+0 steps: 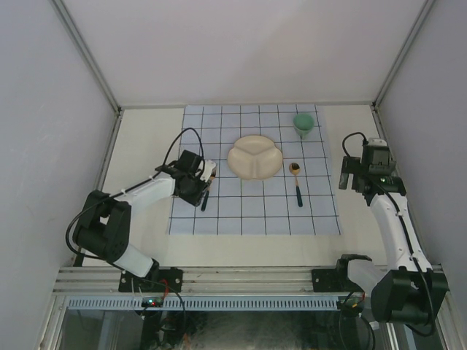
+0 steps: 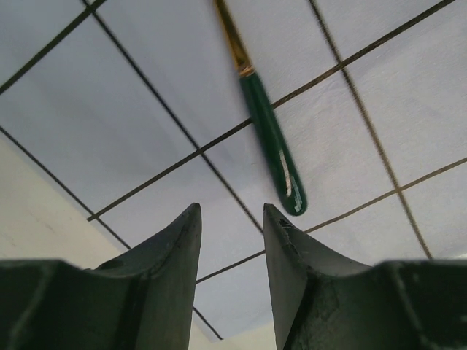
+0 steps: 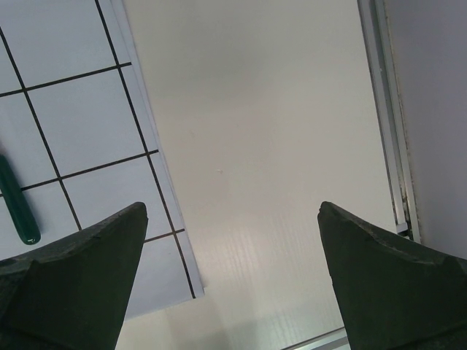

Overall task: Set the dinner table for one person
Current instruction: Adjust the fork at the napkin.

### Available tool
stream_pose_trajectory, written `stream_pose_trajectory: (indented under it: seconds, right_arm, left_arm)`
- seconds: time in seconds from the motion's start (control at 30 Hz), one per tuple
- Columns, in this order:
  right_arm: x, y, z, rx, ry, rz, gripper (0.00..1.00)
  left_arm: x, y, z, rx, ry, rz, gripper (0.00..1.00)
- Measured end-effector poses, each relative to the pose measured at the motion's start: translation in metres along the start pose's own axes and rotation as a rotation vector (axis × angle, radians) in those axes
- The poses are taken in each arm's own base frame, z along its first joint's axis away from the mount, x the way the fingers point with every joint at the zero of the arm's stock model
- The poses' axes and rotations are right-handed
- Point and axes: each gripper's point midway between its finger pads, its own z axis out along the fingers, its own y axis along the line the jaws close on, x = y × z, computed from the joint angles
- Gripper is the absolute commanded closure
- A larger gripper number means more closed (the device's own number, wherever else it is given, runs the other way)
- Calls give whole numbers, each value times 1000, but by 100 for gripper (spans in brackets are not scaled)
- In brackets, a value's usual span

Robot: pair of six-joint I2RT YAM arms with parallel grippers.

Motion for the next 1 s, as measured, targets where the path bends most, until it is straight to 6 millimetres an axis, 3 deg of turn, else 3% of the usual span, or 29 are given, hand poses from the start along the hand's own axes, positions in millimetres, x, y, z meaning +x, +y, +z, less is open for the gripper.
stream_pose_trajectory:
  seconds: [0.17,0.33,1.0]
  right_arm:
    - [3,2,5,-3,24,-6,0]
    - [4,2,6,-2,29,-6,0]
    - [5,2,8,-2,38,-9,0]
  left_arm:
    - [-20,-20,5,10,-31,57,57]
    - [-24,-29,10,20,-40,76,57]
    - [-24,-27,28,-3,-15,55,66]
